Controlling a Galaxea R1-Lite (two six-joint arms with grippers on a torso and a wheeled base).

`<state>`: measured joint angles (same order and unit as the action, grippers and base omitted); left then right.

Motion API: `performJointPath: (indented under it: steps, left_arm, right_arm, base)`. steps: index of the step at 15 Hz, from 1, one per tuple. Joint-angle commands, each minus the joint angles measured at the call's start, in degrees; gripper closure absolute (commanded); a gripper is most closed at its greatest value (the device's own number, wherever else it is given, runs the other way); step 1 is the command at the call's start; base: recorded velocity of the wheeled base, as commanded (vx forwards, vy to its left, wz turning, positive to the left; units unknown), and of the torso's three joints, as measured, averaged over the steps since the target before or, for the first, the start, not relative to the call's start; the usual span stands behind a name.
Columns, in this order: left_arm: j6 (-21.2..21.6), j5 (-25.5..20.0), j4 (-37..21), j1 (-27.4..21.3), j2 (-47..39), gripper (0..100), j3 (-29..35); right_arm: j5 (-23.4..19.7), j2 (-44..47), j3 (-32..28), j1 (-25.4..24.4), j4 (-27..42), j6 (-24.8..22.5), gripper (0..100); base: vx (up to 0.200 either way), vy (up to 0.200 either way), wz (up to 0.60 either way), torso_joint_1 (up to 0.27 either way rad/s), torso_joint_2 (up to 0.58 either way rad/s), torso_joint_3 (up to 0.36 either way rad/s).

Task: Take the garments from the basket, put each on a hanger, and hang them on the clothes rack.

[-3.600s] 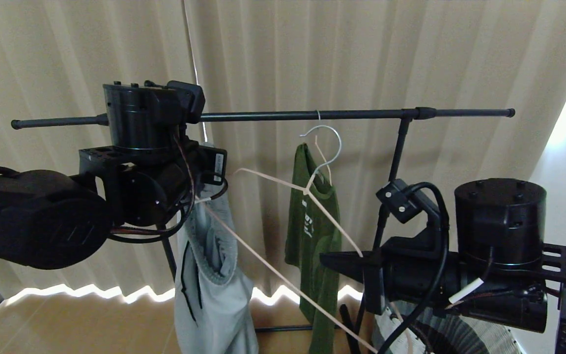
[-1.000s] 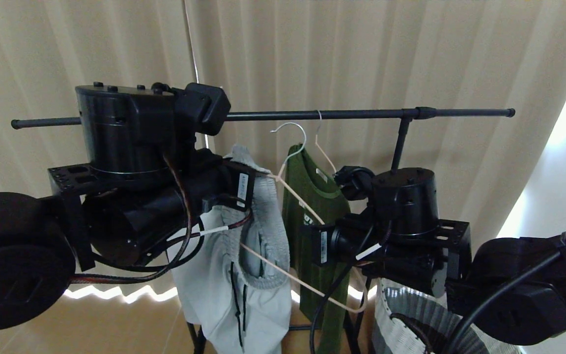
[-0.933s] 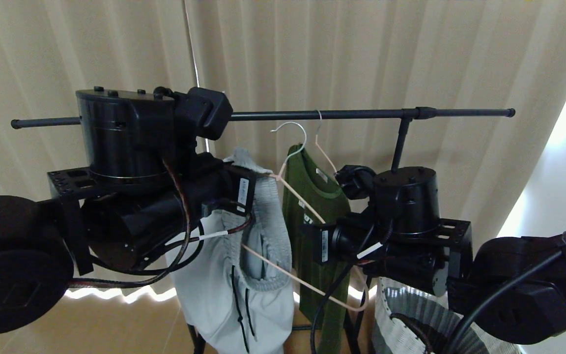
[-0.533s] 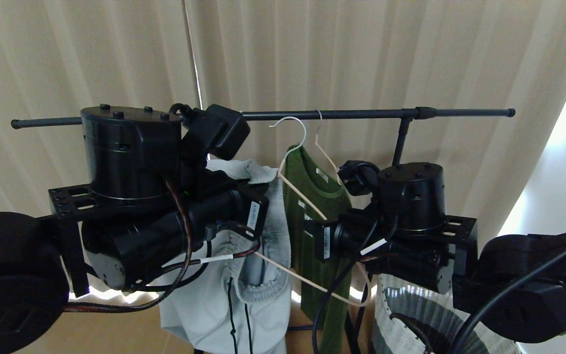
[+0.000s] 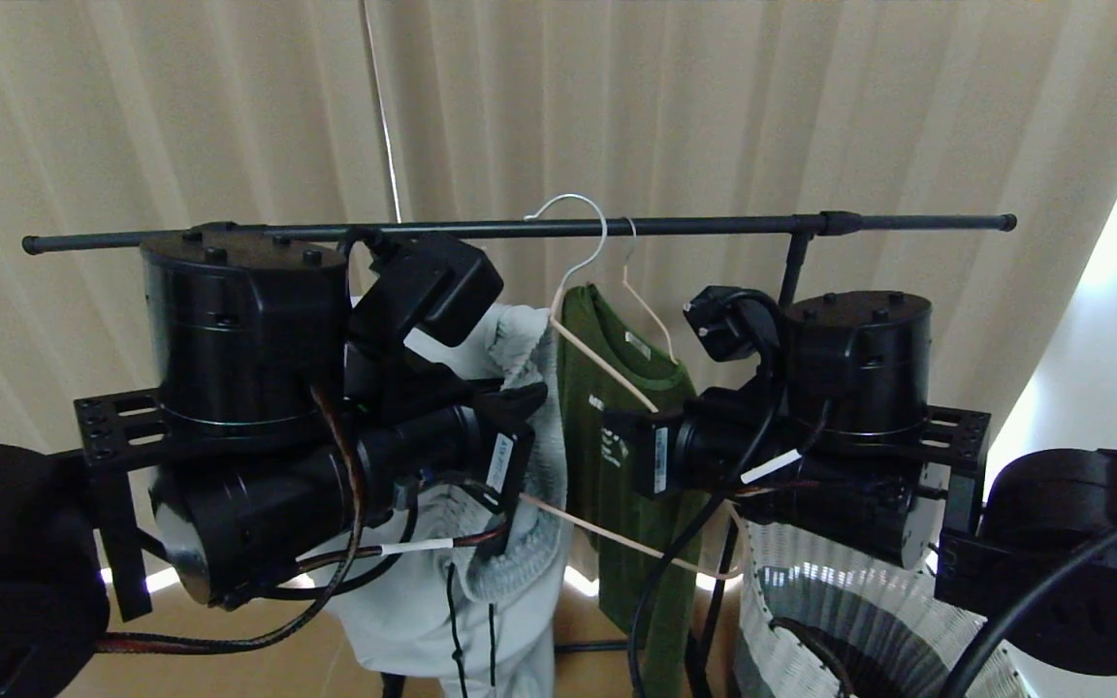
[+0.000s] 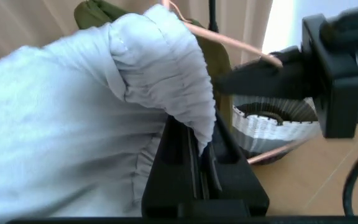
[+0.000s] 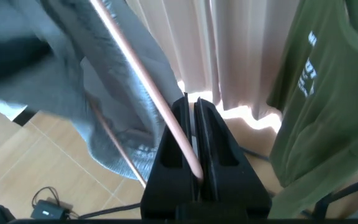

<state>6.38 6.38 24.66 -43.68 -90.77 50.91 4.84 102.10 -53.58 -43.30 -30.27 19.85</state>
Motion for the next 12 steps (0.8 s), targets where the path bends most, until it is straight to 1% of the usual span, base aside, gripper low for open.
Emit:
performJointPath:
  steps: [1,4,7,8,10,12]
  left_arm:
    - [0.57,-0.05,-0.05,0.0,0.33,100,-0.72]
    - [1.8,-0.14,-0.14,0.0,1.39,100,-0.81]
    - [2.59,-0.14,-0.14,0.0,2.7,100,-2.66]
    - [2.94,-0.14,-0.05,0.0,3.32,0,-4.68]
    - [4.35,-0.14,0.56,0.0,3.67,0,-5.82]
    - [5.49,-0.4,3.11,-0.09,4.55,0,-7.14]
  right_arm:
    - [-0.01,-1.2,0.05,-0.03,-0.14,0.02,100]
    - [-0.01,-2.25,0.23,-0.03,-0.05,-0.07,100]
    - [0.43,-3.04,0.58,-0.03,-0.05,-0.07,100]
    - [0.61,-3.31,0.76,-0.03,-0.05,-0.07,100]
    - [0.7,-3.83,0.76,0.5,0.03,-0.16,100]
    - [0.79,-4.36,0.67,1.2,0.03,-0.77,100]
  base:
    - [0.0,0.0,0.0,0.0,0.0,0.0]
    - [0.0,0.0,0.0,0.0,0.0,0.0]
    - [0.0,0.0,0.0,0.0,0.0,0.0]
    - [0.0,0.0,0.0,0.0,0.0,0.0]
    - [0.0,0.0,0.0,0.0,0.0,0.0]
    - [0.0,0.0,0.0,0.0,0.0,0.0]
